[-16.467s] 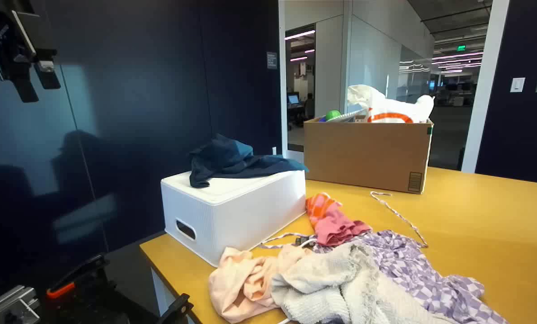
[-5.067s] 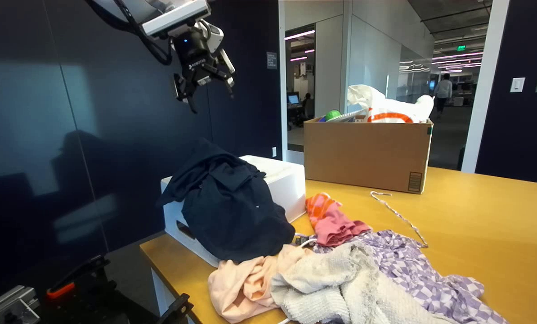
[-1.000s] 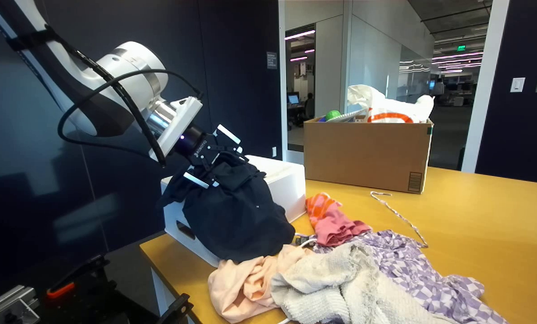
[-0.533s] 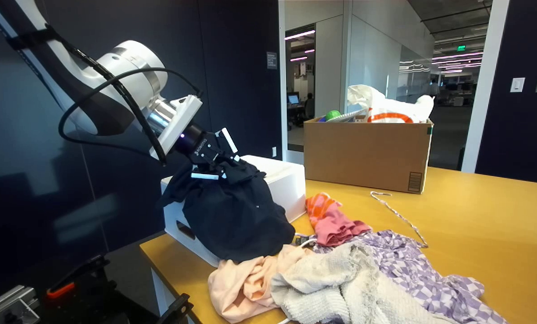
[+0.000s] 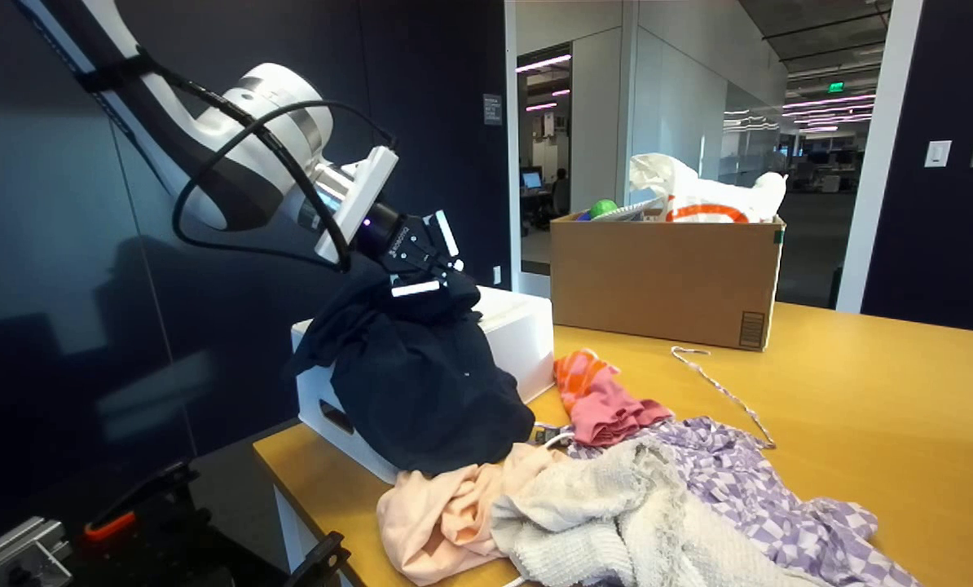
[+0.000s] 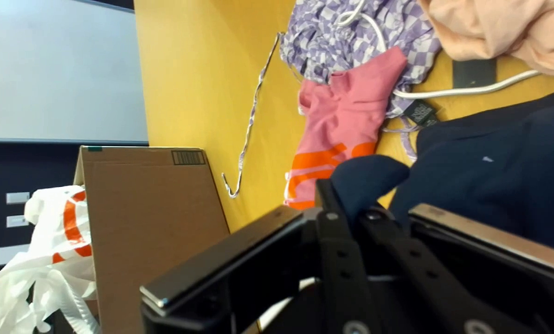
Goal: Flip and spread the laundry on top of the laundry basket
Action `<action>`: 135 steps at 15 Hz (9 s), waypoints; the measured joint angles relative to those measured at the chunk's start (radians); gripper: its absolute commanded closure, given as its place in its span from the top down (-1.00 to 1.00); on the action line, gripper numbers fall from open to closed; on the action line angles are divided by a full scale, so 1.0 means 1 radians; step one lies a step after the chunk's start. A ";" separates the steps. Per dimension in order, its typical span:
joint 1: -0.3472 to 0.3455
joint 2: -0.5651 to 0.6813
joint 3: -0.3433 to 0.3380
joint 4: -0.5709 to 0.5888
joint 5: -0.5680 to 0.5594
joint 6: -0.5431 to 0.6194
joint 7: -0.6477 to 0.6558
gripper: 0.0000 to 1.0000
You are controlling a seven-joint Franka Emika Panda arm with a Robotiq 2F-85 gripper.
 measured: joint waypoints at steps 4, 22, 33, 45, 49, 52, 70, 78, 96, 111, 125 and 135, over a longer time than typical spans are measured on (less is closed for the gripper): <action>0.002 0.116 0.002 0.202 0.057 -0.020 -0.123 -0.99; 0.221 0.510 0.043 0.891 0.191 -0.131 -0.483 -0.17; 0.240 0.241 0.107 0.780 0.509 -0.427 -0.457 1.00; 0.025 -0.094 0.060 0.335 1.310 -0.131 -0.688 1.00; 0.009 -0.015 0.075 0.240 1.577 -0.021 -0.831 1.00; -0.002 0.002 0.106 0.197 1.748 -0.015 -0.936 1.00; -0.082 -0.022 0.035 0.017 1.961 0.077 -1.080 1.00; -0.108 0.060 0.055 0.070 1.988 0.156 -1.083 1.00; -0.143 0.097 0.105 0.100 1.991 0.170 -1.088 -0.43; -0.142 0.074 0.112 0.074 1.990 0.169 -1.085 0.98; -0.121 0.086 0.124 0.074 1.989 0.169 -1.076 -0.06; -0.119 0.052 0.128 0.061 1.989 0.169 -1.076 -1.00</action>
